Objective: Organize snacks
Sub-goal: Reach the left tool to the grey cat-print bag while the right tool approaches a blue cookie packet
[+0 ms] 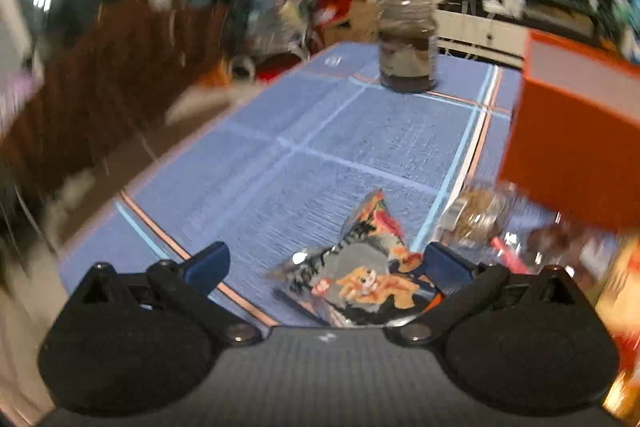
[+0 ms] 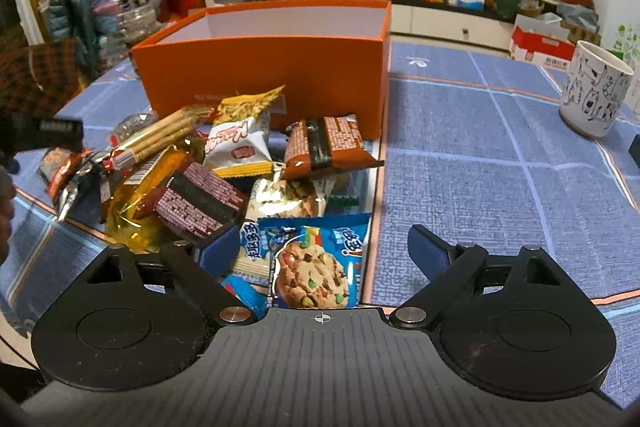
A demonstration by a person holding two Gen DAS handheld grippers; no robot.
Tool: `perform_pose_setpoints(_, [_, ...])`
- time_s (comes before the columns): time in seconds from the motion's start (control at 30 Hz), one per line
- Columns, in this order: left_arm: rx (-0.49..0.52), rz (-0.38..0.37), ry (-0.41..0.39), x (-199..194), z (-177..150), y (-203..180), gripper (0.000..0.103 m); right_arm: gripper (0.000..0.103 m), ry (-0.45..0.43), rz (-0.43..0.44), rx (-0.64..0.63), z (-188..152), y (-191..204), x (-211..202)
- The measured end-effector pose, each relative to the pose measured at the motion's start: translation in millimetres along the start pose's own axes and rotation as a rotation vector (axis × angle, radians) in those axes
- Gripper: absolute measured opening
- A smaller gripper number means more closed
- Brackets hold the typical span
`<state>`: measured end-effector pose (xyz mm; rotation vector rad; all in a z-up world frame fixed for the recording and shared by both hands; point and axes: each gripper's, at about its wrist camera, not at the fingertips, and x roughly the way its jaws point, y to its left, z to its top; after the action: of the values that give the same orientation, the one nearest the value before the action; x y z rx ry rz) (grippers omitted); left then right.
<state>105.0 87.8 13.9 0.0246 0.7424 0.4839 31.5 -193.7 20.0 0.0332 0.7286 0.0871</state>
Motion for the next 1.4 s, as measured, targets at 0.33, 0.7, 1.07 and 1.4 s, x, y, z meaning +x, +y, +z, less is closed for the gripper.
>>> perform_pose_setpoints(0.33, [0.004, -0.030, -0.102, -22.4, -20.4, 95.8, 0.102, 0.086, -0.021, 0.012, 0.006, 4.8, -4.0, -2.8])
perform_pose_setpoints(0.7, [-0.424, -0.092, 0.071, -14.9, -35.0, 119.0, 0.102, 0.086, 0.011, 0.002, -0.021, 1.9, 4.2, 11.5])
perform_pose_setpoints(1.07, [-0.346, -0.078, 0.090, 10.3, -30.3, 87.8, 0.102, 0.087, 0.051, -0.035, -0.009, -7.6, 8.7, 15.8])
perform_pose_setpoints(1.4, [-0.192, -0.136, 0.052, 20.5, -25.1, 67.8, 0.082, 0.076, 0.127, -0.020, 0.122, -12.1, -6.0, 27.4])
